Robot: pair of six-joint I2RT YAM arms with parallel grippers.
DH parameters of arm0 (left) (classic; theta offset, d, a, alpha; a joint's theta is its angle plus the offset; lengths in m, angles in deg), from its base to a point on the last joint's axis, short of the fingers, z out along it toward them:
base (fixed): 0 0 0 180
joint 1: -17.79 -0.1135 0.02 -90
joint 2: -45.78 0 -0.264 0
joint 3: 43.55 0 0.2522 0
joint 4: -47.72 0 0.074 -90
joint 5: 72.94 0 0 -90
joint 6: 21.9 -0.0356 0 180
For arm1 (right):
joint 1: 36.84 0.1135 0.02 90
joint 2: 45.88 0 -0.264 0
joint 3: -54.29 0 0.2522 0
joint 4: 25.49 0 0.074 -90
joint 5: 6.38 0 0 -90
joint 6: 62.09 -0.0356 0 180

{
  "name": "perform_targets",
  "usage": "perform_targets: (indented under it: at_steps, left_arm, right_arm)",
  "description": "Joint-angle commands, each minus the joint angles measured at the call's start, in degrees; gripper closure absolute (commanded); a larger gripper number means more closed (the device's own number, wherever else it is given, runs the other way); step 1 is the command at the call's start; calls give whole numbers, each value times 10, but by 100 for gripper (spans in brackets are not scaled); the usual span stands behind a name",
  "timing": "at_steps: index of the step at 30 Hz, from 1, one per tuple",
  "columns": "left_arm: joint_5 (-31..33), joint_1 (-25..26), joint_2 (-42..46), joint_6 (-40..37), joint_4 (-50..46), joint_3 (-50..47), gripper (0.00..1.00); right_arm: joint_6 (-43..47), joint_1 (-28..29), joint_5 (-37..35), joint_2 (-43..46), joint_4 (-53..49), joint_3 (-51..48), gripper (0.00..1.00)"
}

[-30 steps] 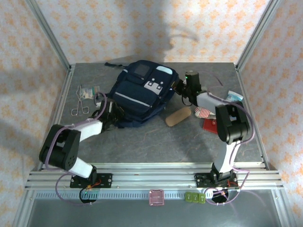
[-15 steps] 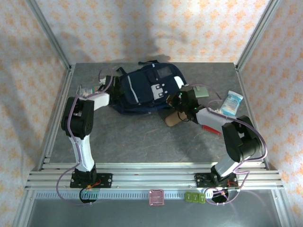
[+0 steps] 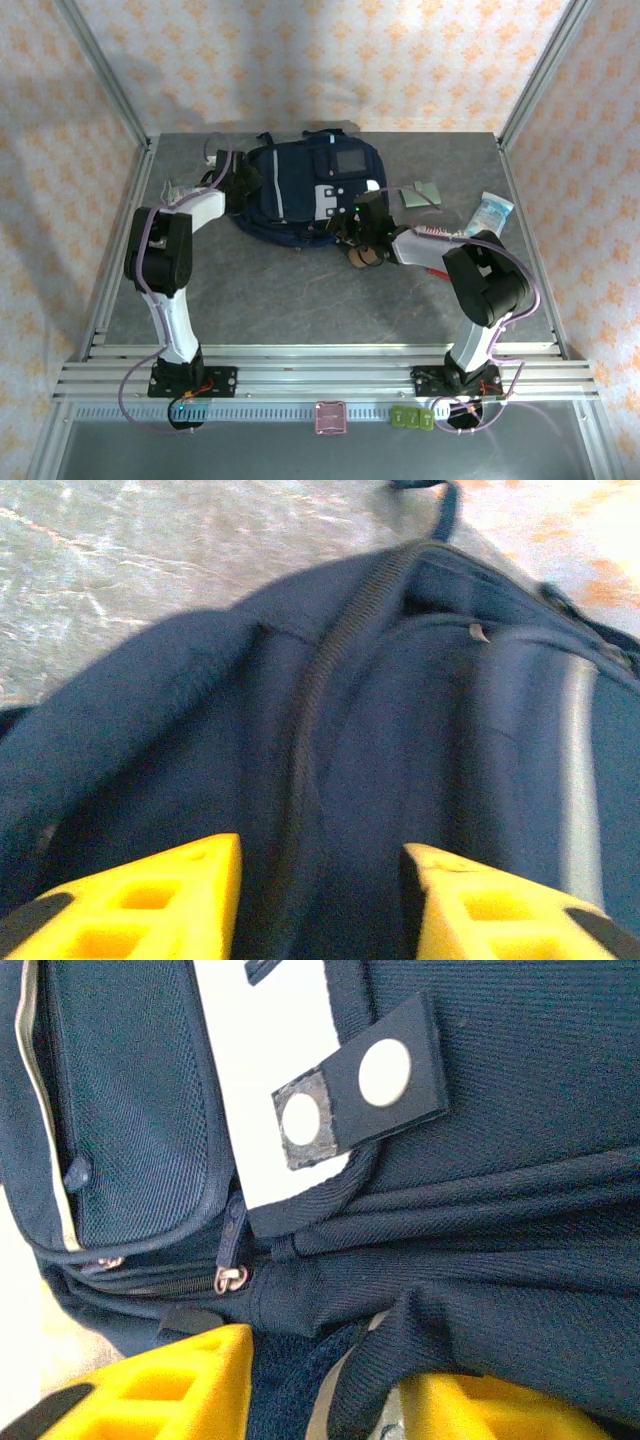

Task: Pack the student bag

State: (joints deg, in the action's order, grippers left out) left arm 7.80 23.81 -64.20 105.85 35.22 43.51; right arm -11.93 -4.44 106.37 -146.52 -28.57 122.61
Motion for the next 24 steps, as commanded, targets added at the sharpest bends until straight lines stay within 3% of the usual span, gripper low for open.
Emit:
perform_targets:
  at_steps: [1, 7, 15, 18, 24]
  left_arm:
    - [-96, 36, 73, 5, 21, -32, 49]
    - [-106, 49, 169, 3, 42, -130, 44]
    - [-90, 63, 271, -15, 8, -227, 44]
    - [-78, 76, 303, -8, 9, -268, 44]
    - [-53, 126, 317, 20, 43, -319, 44]
  right_arm:
    - [40, 21, 38, 28, -14, 17, 54]
    - [77, 21, 21, 88, -90, -2, 48]
    - [112, 21, 11, 133, -150, 0, 49]
    - [123, 21, 16, 133, -160, 14, 53]
    - [119, 21, 12, 78, -154, 73, 49]
